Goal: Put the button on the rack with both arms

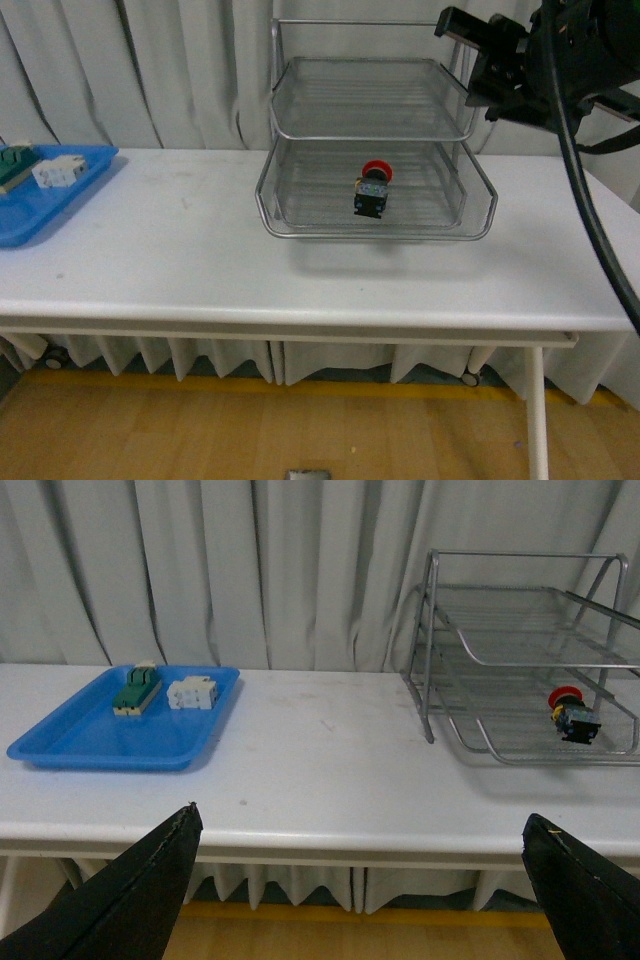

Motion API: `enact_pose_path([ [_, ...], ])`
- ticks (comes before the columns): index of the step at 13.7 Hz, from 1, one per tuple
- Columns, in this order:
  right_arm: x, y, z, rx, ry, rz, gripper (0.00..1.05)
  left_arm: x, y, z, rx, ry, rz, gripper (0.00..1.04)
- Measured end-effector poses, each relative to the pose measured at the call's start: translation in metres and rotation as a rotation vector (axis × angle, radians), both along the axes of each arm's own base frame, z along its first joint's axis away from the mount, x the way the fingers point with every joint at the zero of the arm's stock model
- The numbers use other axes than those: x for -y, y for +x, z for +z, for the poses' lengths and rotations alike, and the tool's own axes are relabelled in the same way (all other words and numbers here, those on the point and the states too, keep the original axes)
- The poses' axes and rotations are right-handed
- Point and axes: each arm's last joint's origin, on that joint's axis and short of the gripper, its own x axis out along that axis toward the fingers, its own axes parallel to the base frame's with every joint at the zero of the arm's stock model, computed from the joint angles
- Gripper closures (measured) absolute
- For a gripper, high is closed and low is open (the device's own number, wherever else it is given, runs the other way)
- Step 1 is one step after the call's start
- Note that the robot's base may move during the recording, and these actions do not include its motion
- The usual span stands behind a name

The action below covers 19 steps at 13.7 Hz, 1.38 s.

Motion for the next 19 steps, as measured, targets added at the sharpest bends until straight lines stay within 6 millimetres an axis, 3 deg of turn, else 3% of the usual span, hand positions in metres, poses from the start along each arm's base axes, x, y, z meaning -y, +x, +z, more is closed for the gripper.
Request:
enact_pose_path([
  [2,-0.008,0.002,-0.025,-0.085,-0.028,0.071,1.03,0.000,0.000,0.000,0.000,0.000,0.000,0.07],
  [6,-0.036,-0.001,-0.064,-0.241,-0.088,0.227,1.03,0.000,0.000,0.000,0.000,0.000,0.000,0.07],
  [10,-0.052,0.010,-0.086,-0.325,-0.154,0.302,1.03,0.000,0.000,0.000,0.000,0.000,0.000,0.07],
  [15,-0.053,0.040,-0.108,-0.345,-0.200,0.275,1.03,0.000,0.000,0.000,0.000,0.000,0.000,0.07],
  [19,-0.040,0.069,-0.103,-0.301,-0.219,0.218,1.03,0.000,0.000,0.000,0.000,0.000,0.000,0.07],
])
